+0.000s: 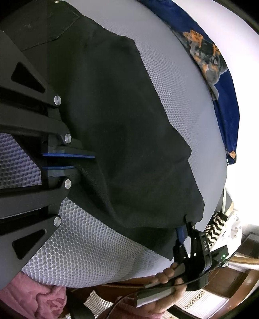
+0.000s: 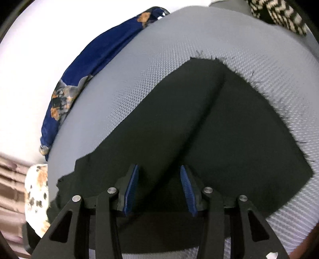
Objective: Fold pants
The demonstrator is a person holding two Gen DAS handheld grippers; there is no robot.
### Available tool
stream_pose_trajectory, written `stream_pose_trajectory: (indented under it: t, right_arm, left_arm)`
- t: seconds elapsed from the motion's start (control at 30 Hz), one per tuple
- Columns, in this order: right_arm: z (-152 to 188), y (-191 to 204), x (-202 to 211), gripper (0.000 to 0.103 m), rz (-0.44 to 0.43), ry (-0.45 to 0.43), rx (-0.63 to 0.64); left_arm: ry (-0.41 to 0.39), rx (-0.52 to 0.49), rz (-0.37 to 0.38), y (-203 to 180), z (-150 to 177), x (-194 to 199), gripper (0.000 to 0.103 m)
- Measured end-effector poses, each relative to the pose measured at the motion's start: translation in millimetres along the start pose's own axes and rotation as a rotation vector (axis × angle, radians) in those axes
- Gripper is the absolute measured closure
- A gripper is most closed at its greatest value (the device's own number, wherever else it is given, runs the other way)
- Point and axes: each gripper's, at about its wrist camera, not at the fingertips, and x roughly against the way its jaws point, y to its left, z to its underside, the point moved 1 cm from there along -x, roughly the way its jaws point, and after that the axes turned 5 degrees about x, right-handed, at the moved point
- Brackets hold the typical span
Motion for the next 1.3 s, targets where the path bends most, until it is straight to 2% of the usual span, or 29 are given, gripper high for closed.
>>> stream_pose_trajectory:
  t: [0.03,0.1,0.2,0.33,0.37,0.4,0.5,0.57,0.67,0.77,0.9,1.0,1.1,1.2,1.3]
  right_arm:
    - [-3.0,3.6,0.2,0.086,-0.003,-0.006,-0.001]
    - [-14.6,15.8,2.3,0.092,-0.022,-0.017,0.011]
    - [-39.6,41.4,3.2,0.094,-0.050,-0.021,0.052]
    - [-80.1,92.1,-18.5,0.094,-0.019,-0.013,0.175]
    - [-89.3,104.4,-28.8,0.093,-0.016,0.007,0.205]
    - [-98.8,117.9,-43.2,0.088,-0.011,0.033,0.228]
    - [-115.0,145.5,-75.8,0.062,-0.016,0.082,0.301]
    - [-118.1,154.7,-81.9,0.062,-0.021,0.083,0.327]
    - [-121.1,148.3,-67.8,0.063,-0.080,0.063,0.286]
    - [-123.0,123.0,-40.7,0.062,-0.061,0.020,0.251]
    - [-123.0,81.2,-23.2,0.062,-0.013,0.016,0.180]
    - [-121.7,55.9,-22.3,0.062,-0.008,0.015,0.116]
    - [-124.0,41.2,-26.8,0.067,-0.052,0.001,0.044]
    - [-127.8,36.6,-34.6,0.068,-0.093,-0.002,-0.007]
    - [-131.5,38.3,-44.2,0.070,-0.076,-0.009,-0.013]
  left_arm:
    - [-0.001,0.003,-0.003,0.0,0.0,0.0,0.097]
    - [-0.004,0.017,0.001,0.6,0.2,0.1,0.097]
    - [-0.012,0.044,0.007,4.0,1.1,-0.2,0.097]
    - [-0.019,0.091,0.019,10.7,2.4,1.0,0.097]
    - [-0.019,0.111,0.025,14.0,2.9,1.1,0.096]
    - [-0.020,0.128,0.027,16.3,3.4,0.9,0.097]
    - [-0.016,0.169,0.029,22.4,4.8,-0.4,0.097]
    - [-0.017,0.187,0.036,24.5,6.3,-0.3,0.097]
    - [-0.018,0.189,0.045,24.9,7.6,-0.8,0.097]
    - [-0.015,0.201,0.066,27.3,8.1,-3.5,0.097]
    - [-0.003,0.221,0.085,30.9,8.8,-7.1,0.097]
    - [0.008,0.230,0.089,32.1,9.3,-10.1,0.097]
    - [0.016,0.238,0.088,33.1,8.9,-12.2,0.096]
    - [0.016,0.240,0.084,33.5,8.9,-12.4,0.096]
    - [0.016,0.244,0.083,33.4,9.4,-12.1,0.096]
